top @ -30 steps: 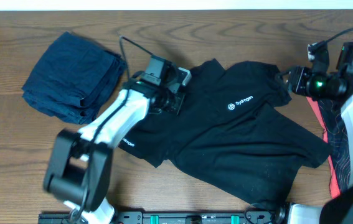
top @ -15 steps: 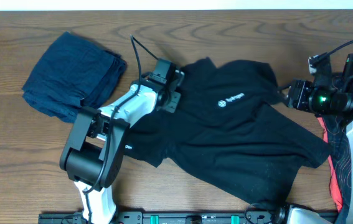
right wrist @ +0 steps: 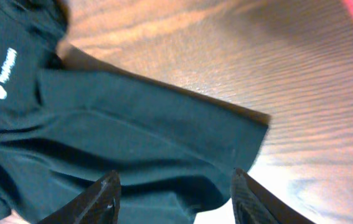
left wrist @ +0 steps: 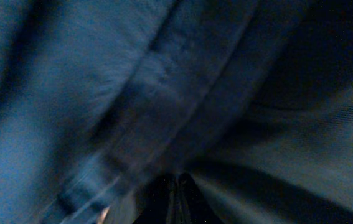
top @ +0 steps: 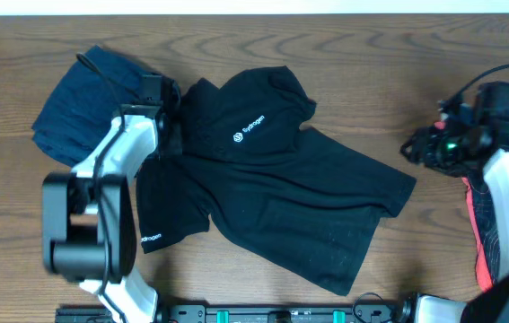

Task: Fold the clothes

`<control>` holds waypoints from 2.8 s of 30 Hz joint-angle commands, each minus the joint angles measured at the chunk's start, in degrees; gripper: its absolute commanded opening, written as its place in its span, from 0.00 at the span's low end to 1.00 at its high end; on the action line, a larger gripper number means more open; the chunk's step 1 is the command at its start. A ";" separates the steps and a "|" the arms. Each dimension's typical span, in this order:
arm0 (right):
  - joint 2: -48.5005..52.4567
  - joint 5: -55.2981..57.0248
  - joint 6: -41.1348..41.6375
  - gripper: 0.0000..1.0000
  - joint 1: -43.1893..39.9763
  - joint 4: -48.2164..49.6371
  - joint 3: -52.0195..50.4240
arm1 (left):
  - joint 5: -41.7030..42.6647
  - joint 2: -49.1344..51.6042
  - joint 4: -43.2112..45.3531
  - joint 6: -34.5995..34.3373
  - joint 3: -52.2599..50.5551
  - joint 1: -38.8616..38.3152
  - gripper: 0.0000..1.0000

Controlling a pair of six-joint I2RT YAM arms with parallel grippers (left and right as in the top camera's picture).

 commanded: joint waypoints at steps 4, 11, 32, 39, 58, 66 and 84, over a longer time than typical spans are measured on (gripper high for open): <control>4.31 -0.59 -0.85 0.57 6.23 5.95 -6.82 | 1.03 -9.70 -1.05 -1.25 0.17 -2.43 0.24; 6.32 16.28 8.81 0.59 9.20 7.52 -11.39 | 3.74 -15.45 -4.48 -1.27 0.17 -2.69 0.32; 6.40 18.78 21.07 0.52 9.16 18.78 -22.67 | 16.52 -16.46 -12.39 -1.29 0.17 -2.75 0.38; 6.38 18.80 21.92 0.21 9.14 24.37 -25.97 | 16.52 -16.46 -13.31 -1.29 0.17 -2.75 0.38; 5.42 18.99 20.11 0.33 5.86 17.81 -23.71 | 16.52 -16.46 -13.84 -1.31 0.17 -2.75 0.39; 4.90 19.02 16.68 0.38 4.85 17.40 -23.69 | 16.52 -16.46 -14.12 -1.29 0.17 -2.75 0.39; 1.73 14.27 13.73 0.24 0.24 16.17 -23.76 | 16.52 -16.46 -14.32 -1.29 0.17 -2.75 0.39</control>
